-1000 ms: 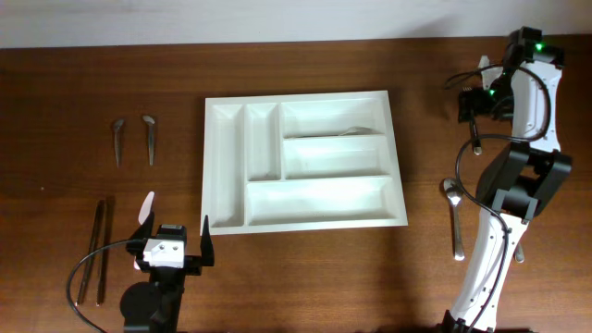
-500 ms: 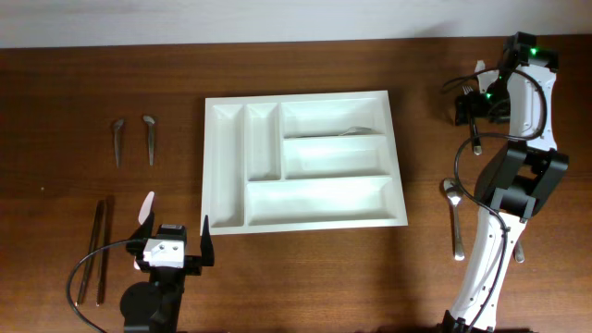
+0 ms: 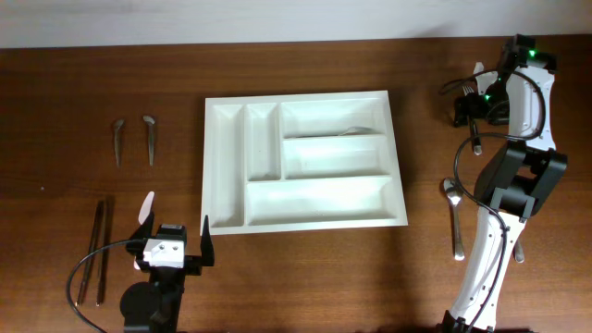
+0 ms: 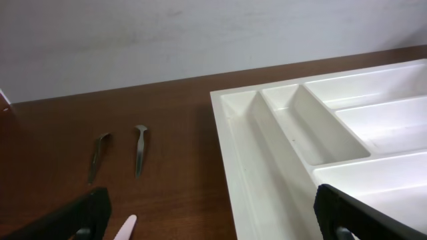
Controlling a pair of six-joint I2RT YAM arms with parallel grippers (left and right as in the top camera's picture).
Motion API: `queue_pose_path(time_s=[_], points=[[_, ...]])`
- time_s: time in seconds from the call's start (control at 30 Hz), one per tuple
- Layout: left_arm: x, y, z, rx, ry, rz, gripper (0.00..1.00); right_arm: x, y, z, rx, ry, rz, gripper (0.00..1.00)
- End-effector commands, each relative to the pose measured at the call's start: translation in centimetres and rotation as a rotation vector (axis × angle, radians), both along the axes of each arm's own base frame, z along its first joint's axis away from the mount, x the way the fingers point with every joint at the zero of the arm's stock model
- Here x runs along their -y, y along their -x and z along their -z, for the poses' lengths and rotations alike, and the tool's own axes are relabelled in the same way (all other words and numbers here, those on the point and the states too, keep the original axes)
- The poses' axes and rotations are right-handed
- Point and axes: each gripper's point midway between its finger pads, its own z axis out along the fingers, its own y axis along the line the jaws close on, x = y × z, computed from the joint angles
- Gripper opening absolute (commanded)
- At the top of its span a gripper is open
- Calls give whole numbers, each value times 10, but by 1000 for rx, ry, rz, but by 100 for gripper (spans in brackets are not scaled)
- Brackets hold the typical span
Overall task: Pack container
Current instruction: 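Grasp the middle silver fork with the right gripper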
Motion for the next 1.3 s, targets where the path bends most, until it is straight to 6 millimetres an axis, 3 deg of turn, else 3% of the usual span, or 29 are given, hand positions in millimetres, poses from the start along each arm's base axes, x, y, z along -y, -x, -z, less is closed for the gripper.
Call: queue_pose_path(time_s=[0.0,0.1,0.3,0.57,0.87,1.07,1.27], points=[[0,0,1,5,-15,2,99,-5,7,25,-53,-15,-13,95],[0,0,1,5,-15,2,99,-5,6,25,-51,-14,-13,89],[0,0,1,5,-15,2,99,-3,0,25,-25,-6,-13,45],[0,0,1,5,-15,2,99,-2,-4,24,-11,-2,-9,15],[0,0,1,5,-15,2,99,-2,-6,24,-1,-2,19,4],[0,0,1,5,-15,2,99,-4,-14,23,29,-11,98,4],[0,0,1,5,-15,2,99,-23,-26,11,68,-56,174,4]])
